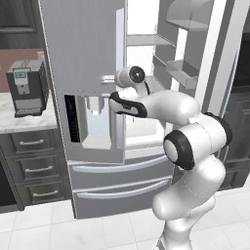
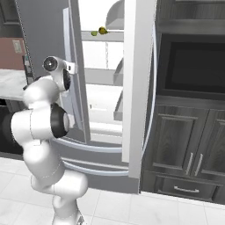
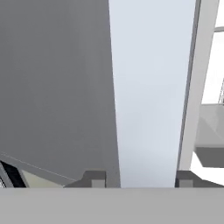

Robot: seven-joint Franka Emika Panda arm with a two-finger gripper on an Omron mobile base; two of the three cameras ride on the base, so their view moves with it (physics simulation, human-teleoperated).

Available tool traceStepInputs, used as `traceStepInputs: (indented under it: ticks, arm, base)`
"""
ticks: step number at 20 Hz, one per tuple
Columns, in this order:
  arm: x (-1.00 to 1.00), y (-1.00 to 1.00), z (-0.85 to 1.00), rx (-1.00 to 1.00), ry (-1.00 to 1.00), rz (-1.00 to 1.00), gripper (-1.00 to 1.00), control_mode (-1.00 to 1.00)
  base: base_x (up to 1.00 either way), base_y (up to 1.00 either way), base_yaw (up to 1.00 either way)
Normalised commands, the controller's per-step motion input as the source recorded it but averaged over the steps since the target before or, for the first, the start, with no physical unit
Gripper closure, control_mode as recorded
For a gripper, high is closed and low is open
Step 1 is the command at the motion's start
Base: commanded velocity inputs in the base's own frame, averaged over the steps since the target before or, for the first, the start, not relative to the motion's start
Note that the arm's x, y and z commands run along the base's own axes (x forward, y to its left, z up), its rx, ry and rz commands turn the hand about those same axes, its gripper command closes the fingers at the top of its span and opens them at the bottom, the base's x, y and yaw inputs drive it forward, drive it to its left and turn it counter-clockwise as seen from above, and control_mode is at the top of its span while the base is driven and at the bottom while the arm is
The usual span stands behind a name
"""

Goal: Take the lemon wedge from the fridge and place it on the plate with fish on the dining counter.

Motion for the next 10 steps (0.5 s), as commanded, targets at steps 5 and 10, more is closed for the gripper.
traceStepInputs:
  ticks: [5,10]
  arm:
    - [-0.39,1.00,0.35,-0.07,0.00,0.03,1.00,-1.00]
    - [-0.59,1.00,0.55,-0.14,0.00,0.00,1.00,-1.00]
  base:
    - [0.00,0.00,0.00]
    - [0.00,0.00,0.00]
